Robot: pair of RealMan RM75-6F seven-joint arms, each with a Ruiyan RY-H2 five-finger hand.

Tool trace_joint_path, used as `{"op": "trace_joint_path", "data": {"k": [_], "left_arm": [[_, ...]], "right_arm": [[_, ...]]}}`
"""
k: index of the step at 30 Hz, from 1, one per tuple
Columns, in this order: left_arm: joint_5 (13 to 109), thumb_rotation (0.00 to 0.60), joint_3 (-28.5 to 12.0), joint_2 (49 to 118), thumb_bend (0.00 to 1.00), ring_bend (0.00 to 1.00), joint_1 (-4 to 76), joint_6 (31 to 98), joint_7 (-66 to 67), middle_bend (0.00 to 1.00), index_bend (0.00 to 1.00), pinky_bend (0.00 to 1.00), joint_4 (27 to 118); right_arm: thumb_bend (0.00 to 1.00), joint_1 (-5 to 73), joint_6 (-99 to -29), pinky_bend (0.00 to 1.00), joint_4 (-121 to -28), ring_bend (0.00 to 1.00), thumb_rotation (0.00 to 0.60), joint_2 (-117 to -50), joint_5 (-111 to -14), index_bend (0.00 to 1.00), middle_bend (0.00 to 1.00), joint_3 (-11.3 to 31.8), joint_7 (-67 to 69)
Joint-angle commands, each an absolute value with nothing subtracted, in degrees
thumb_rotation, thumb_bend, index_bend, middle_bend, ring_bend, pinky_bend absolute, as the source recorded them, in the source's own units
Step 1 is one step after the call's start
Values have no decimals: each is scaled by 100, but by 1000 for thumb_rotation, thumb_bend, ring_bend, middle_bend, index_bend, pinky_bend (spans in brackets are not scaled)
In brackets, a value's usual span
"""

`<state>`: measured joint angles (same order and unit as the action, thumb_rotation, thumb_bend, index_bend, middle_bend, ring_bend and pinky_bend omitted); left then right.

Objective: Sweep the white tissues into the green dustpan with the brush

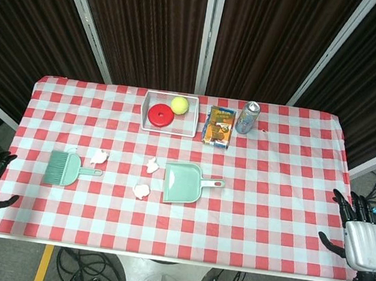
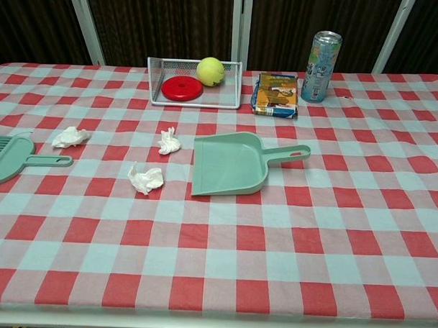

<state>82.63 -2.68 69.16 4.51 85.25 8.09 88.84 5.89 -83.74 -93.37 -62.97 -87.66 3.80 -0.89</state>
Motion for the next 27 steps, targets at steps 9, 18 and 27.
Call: {"op": "trace_joint_path", "data": {"k": [9,18,27], "left_arm": [[8246,600,-331,6850,50,47,656,8244,924,135,162,163,9057],[8317,600,-764,7053,46,393,1532,7520,1227,314,334,526,8768],[7829,600,-892,7682,132,694,2430,6308,2163,462,432,858,8401]], "right_arm": [[99,606,-8408,43,-9320,0,600,-6258,-8770,67,224,407,-48],[98,654,-8517,43,-9401,0,600,-6116,-8827,69,225,505,-112],[98,650,-8521,45,-9460,0,600,-6038,-8790,77,229,512,-105]]}}
